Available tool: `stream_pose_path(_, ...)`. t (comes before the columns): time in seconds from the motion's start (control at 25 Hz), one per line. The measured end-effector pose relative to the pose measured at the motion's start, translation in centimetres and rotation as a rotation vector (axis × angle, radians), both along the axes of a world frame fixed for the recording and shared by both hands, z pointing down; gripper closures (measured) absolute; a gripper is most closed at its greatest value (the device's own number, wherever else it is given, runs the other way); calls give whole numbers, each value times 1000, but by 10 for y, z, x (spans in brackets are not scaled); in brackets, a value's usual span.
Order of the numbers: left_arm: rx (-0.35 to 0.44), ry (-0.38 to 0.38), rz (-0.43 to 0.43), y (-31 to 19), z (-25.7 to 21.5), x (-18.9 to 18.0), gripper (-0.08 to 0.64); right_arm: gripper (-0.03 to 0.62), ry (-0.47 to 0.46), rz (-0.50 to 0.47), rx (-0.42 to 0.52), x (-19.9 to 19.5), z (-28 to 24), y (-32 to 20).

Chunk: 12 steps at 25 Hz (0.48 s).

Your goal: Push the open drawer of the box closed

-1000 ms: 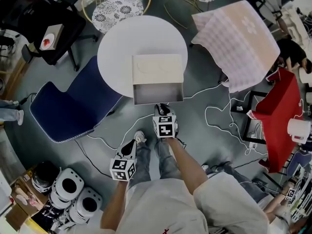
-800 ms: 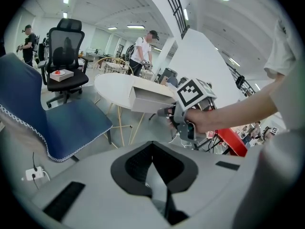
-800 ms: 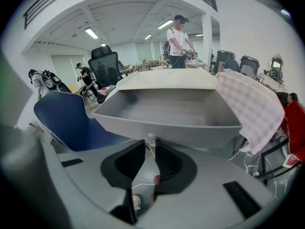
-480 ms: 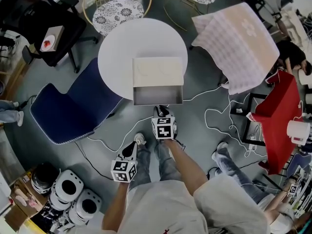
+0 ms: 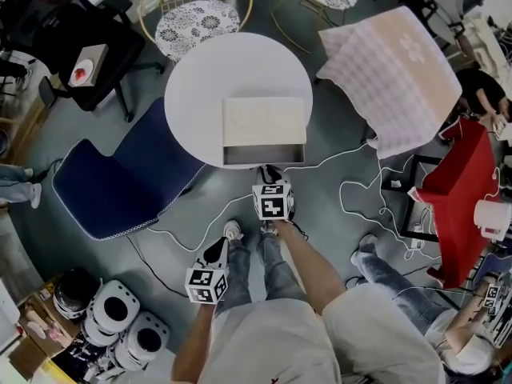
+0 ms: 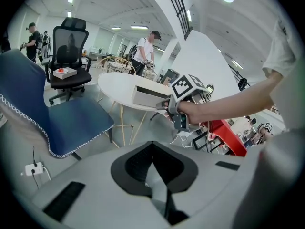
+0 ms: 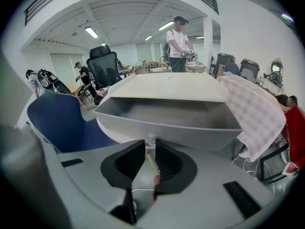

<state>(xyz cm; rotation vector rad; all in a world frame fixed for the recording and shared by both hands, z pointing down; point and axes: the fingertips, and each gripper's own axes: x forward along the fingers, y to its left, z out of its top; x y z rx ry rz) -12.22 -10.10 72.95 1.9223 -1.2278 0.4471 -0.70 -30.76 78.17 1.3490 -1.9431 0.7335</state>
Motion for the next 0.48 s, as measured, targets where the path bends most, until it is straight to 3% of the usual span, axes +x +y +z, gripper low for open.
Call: stream_pose_path(0.48,-15,-10,-17,4,3,-13,548,515,2,-6,31,-2,-1,-43)
